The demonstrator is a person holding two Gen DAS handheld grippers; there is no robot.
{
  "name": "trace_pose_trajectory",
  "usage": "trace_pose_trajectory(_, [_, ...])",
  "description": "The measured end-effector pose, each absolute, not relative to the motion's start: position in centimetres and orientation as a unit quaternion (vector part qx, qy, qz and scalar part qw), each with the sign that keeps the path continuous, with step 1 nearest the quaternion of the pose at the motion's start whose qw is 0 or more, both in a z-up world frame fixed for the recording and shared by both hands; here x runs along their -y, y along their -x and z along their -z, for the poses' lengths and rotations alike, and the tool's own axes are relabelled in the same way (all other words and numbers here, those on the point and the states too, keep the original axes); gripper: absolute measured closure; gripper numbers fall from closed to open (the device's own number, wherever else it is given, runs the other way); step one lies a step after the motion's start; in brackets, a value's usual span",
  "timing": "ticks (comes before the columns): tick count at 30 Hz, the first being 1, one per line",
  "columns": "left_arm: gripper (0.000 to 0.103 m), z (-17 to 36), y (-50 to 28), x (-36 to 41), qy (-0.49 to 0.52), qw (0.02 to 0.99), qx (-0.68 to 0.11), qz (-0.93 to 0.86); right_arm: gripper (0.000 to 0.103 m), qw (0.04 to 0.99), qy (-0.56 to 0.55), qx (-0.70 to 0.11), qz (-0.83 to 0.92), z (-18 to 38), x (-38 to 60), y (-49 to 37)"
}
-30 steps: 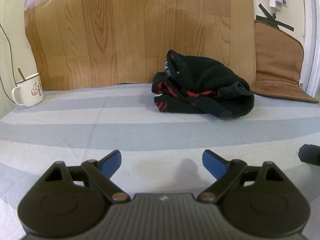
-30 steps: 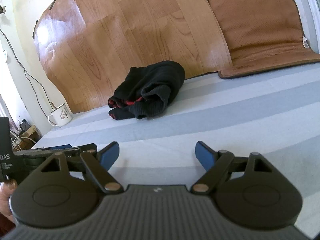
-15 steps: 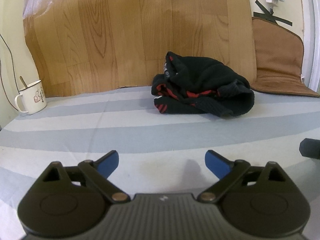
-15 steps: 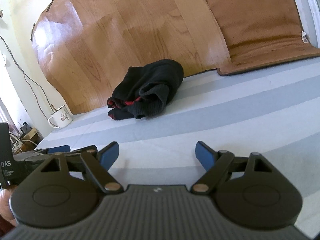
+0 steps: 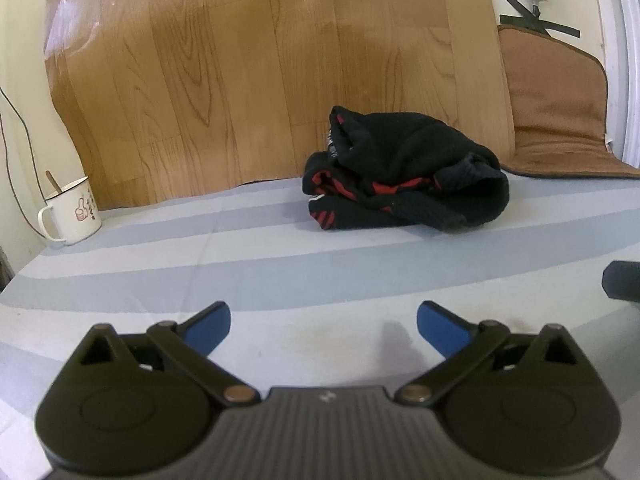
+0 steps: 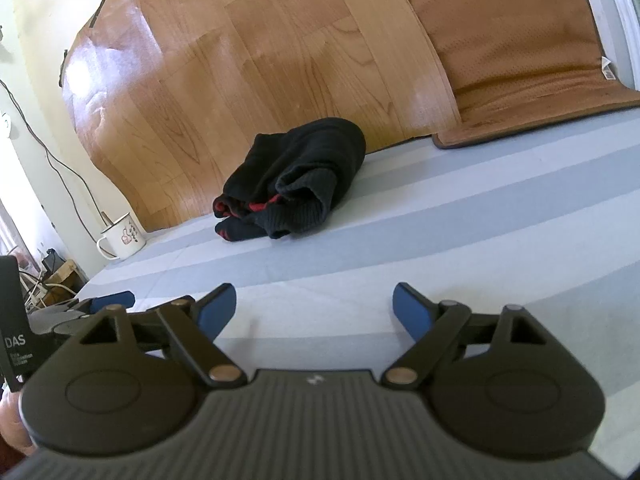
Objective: Fold small clothes
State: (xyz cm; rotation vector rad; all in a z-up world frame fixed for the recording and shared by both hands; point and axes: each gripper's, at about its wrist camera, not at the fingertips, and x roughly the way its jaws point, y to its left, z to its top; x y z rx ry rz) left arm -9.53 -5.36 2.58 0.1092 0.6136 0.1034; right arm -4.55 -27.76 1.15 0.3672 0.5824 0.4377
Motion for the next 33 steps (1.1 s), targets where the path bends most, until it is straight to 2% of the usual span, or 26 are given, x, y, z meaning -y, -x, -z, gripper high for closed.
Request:
trace_pose_trajectory(13, [0.0,-2.9,9.9,5.0,-0.044,0.955,-0.291,-0.028,0.015,0.918,-0.179,-0.284,-0.212,-1.1,28.1,4.4])
trace_pose_trajectory(21, [0.0,-2.7,9.9,6.4,-0.094,0.951,-0.291,-0.054,0.015,0.917,-0.179,-0.284,-0.214,-1.1,28.2,4.4])
trace_pose_trajectory(33, [0.0,-2.7,9.8,5.7,-0.081,0.95,-0.294,-0.064,0.014,0.918,-0.18,-0.283,-0.213,-1.1,28.1,4.4])
